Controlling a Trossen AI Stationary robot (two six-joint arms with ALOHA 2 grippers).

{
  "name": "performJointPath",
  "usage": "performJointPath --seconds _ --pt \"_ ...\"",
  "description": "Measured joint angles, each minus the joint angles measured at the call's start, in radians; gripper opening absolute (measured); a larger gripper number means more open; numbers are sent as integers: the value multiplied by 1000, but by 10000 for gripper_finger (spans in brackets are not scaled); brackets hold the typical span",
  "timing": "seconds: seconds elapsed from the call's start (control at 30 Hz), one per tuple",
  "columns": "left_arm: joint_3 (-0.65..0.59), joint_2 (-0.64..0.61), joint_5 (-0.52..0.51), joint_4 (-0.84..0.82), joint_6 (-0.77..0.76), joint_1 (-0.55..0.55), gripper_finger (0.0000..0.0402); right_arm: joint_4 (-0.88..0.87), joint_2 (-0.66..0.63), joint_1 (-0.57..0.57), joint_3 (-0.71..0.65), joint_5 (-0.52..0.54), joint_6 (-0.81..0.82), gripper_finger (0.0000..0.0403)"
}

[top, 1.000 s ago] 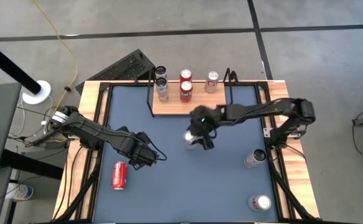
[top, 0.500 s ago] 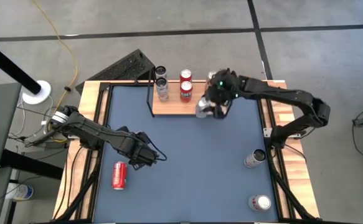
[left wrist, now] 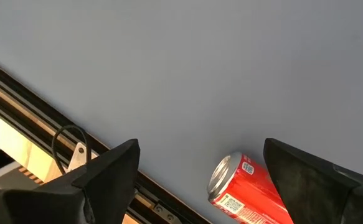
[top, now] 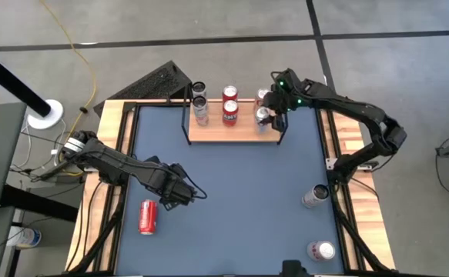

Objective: Place canned beverage on shelf
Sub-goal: Put the left red-silver soda can on the shelf aligned with the other red-silver soda can

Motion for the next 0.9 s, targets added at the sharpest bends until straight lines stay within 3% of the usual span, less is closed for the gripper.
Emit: performJointPath --seconds 0.47,0.9 --pt "0 0 -1 13 19 21 330 48 90 -54 5 -78 -2 278" --pt "0 0 0 13 19 21 330 40 81 -50 3 -23 79 298"
